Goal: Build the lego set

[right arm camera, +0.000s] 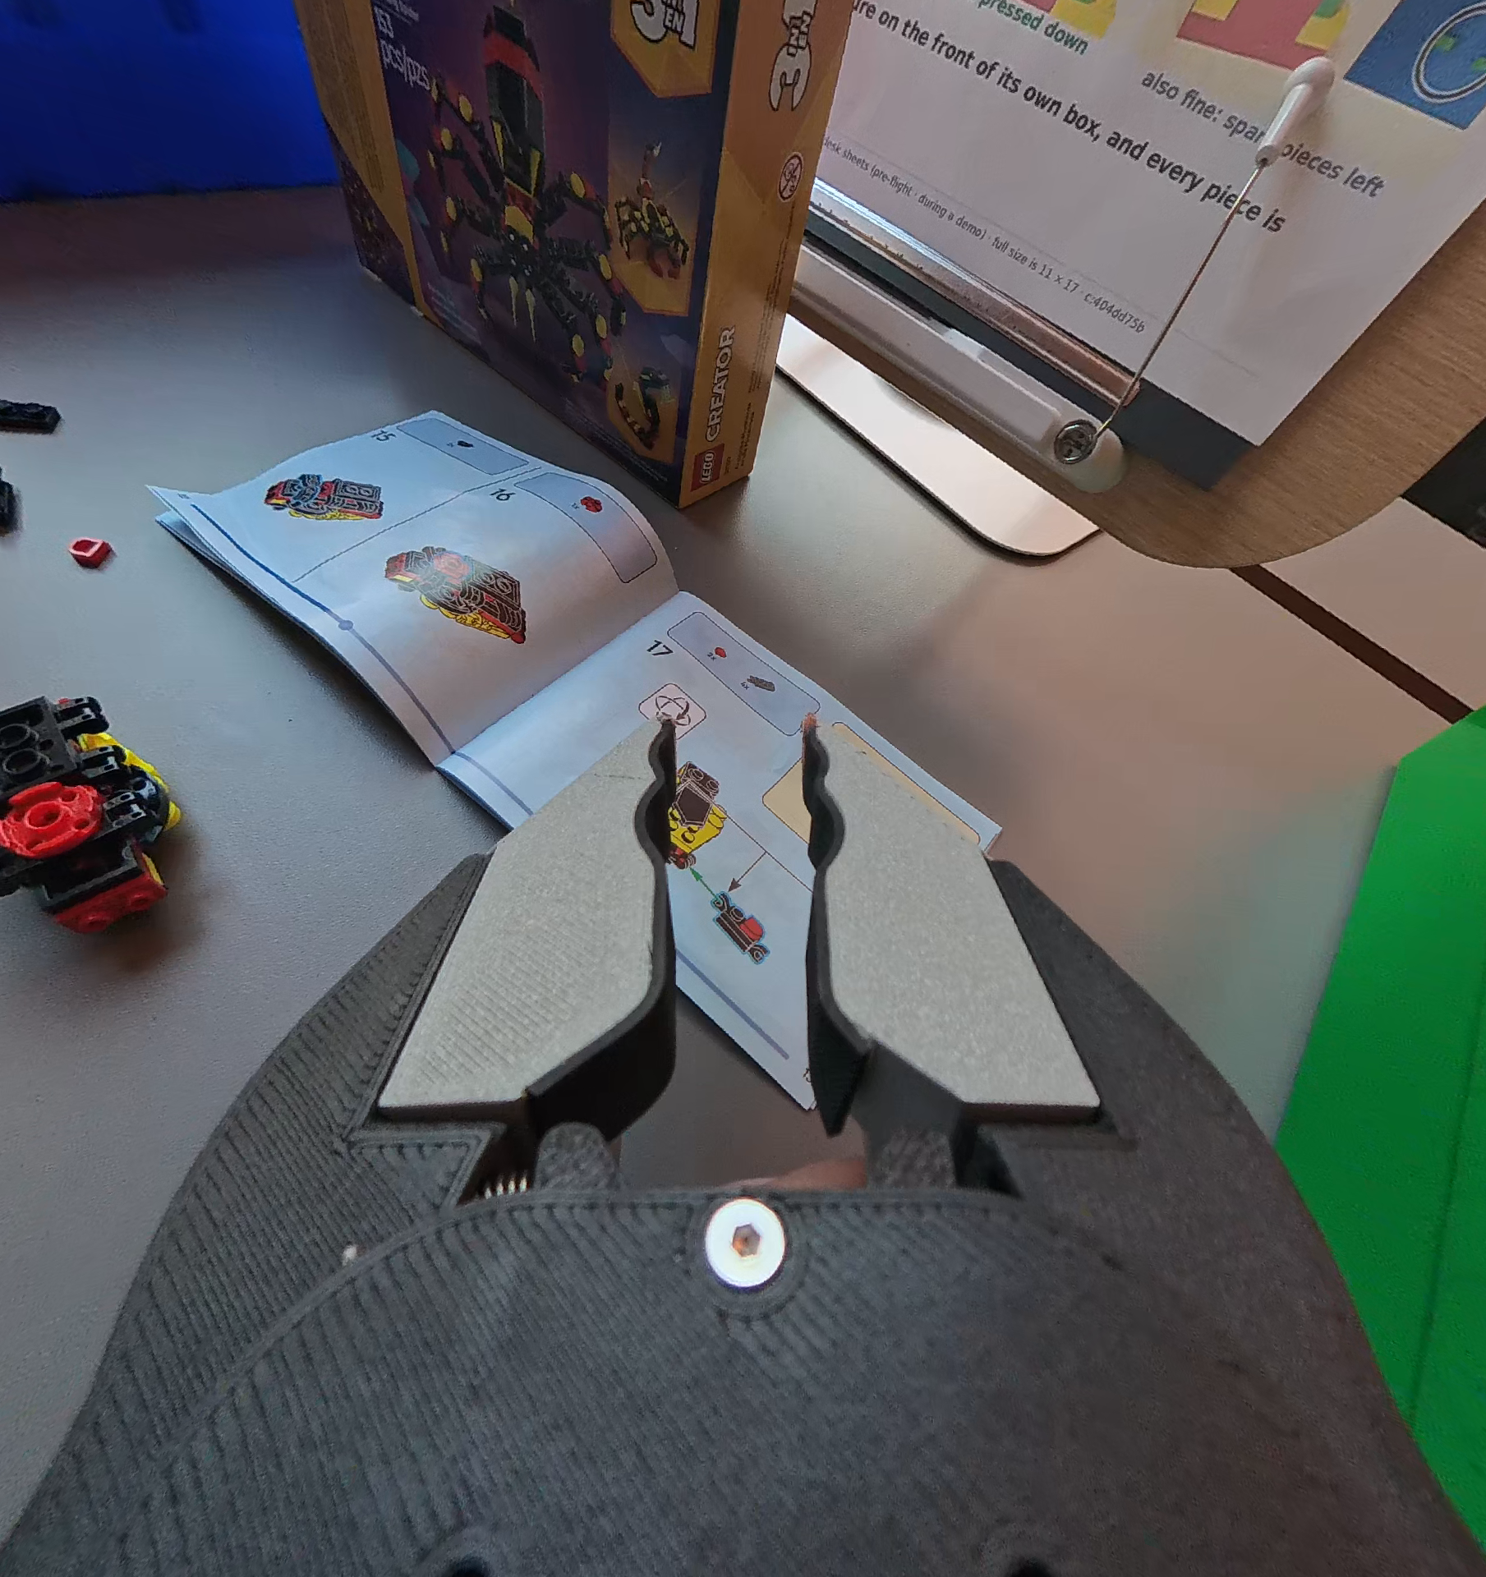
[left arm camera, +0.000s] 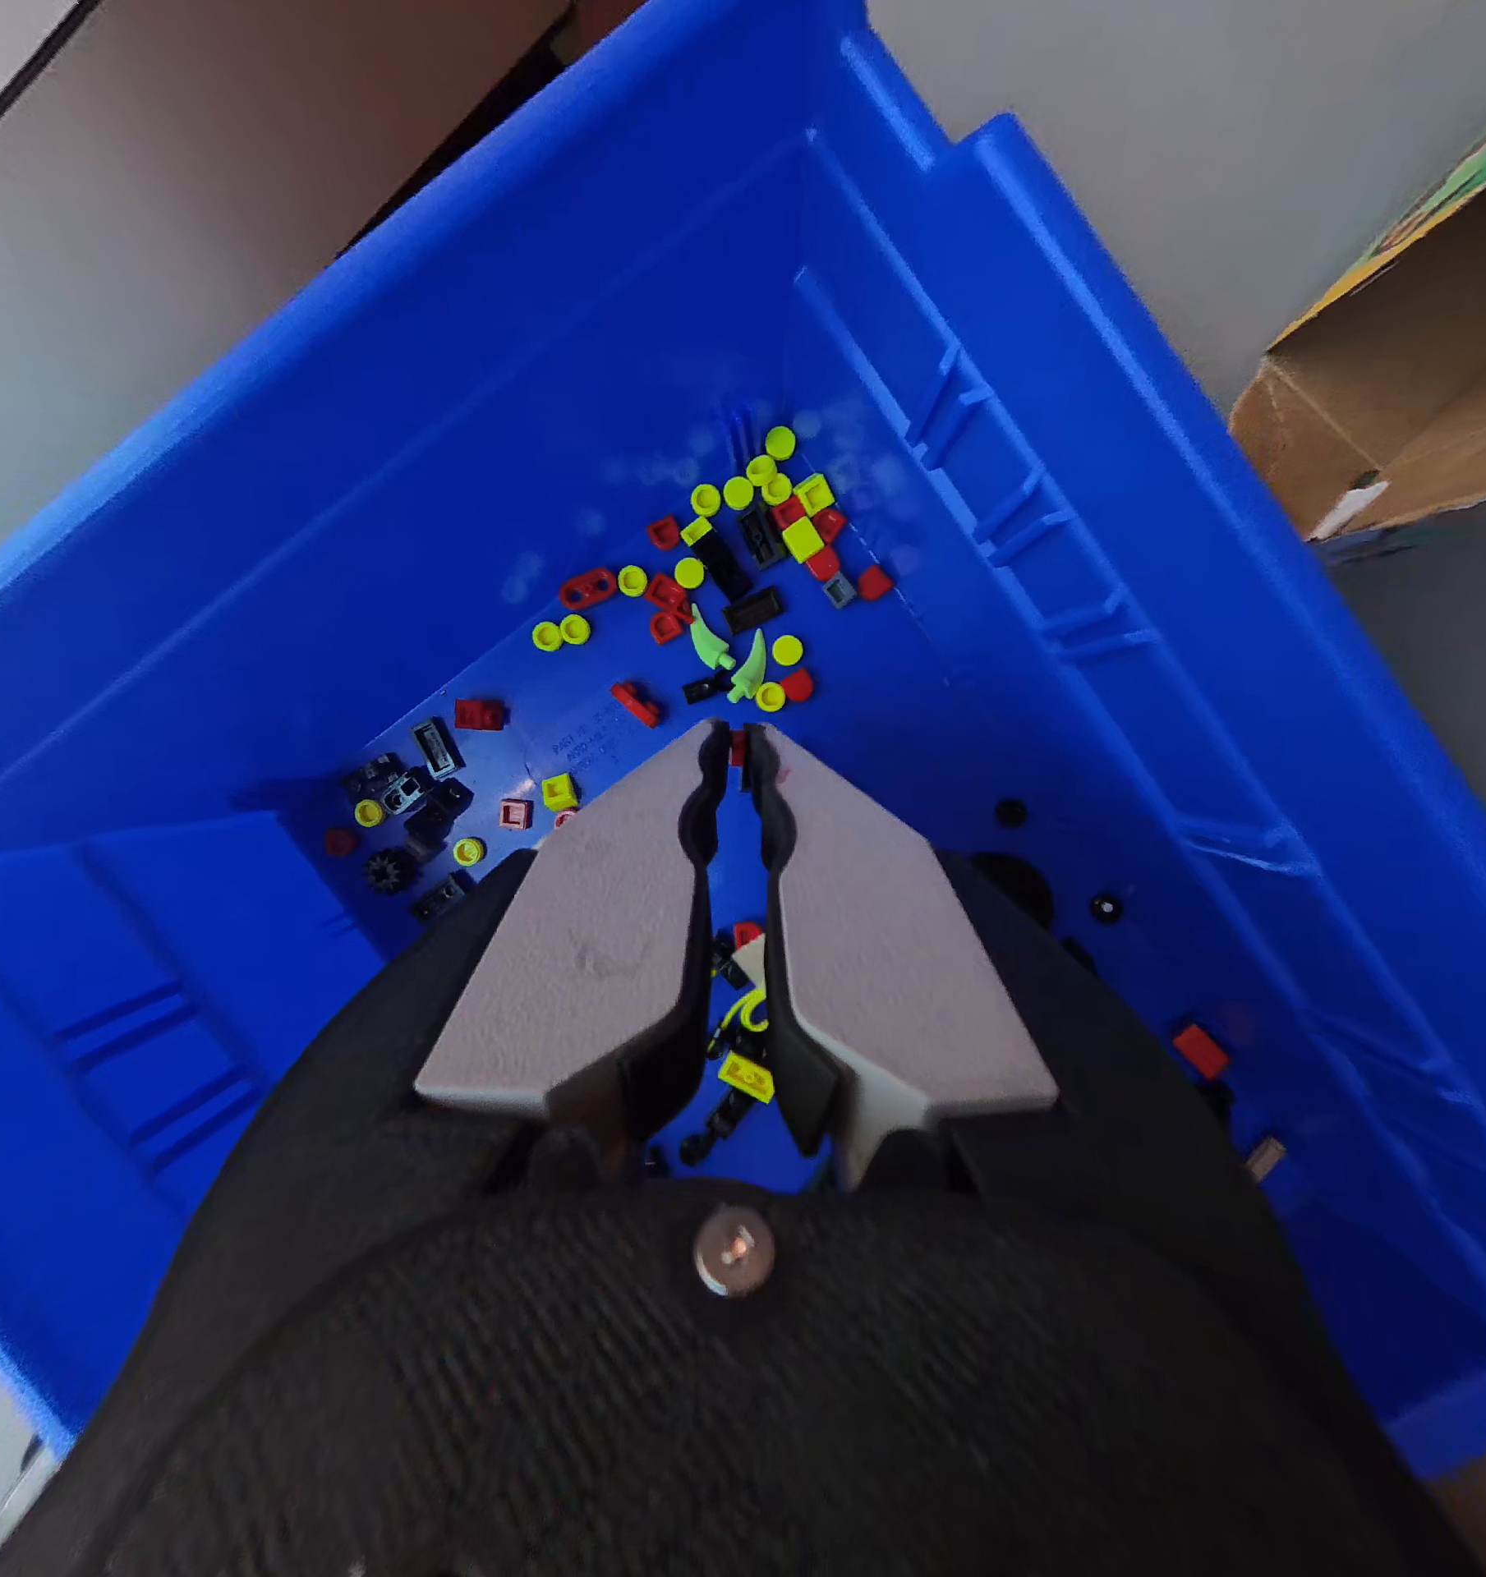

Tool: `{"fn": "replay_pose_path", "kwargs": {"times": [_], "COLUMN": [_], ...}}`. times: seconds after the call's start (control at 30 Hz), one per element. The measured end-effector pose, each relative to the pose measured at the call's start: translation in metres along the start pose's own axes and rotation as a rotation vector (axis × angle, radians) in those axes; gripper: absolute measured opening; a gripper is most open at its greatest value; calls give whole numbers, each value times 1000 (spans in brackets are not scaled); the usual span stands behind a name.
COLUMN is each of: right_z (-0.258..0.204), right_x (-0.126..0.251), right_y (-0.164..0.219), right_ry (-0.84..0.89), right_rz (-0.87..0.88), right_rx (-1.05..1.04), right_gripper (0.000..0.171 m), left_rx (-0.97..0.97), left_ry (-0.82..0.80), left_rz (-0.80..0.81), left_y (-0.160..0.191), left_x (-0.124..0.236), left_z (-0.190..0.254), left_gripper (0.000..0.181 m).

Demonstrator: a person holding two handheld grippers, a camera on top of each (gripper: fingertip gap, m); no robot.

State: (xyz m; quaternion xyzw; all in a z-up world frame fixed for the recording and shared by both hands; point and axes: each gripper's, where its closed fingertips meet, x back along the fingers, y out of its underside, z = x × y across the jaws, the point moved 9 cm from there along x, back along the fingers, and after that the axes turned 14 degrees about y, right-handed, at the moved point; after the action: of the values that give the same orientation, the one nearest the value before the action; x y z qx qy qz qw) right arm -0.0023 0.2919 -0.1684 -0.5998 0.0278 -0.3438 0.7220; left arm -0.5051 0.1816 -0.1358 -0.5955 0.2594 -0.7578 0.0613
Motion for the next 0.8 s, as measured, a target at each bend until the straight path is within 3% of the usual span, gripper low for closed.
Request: {"fn": "replay_pose_path", "kwargs": {"times": [0.17, 0.5, 0.8], "right_z": [0, 0, 0], "right_x": [0, 0, 0], "right_y": [0, 0, 0], "right_ry": [3, 1, 2], "right_rz": [1, -2, -1], "right_rx": [5, 3, 4], "right_gripper": [26, 26, 25], "left_rx": [23, 48, 54], "left_ry": [13, 4, -25], "left_rz": [-83, -39, -92], "left_y": [9, 9, 13], "left_x": [-15, -10, -20], "left_z": [-6, -13, -17], "left_gripper": [6, 6, 6]}}
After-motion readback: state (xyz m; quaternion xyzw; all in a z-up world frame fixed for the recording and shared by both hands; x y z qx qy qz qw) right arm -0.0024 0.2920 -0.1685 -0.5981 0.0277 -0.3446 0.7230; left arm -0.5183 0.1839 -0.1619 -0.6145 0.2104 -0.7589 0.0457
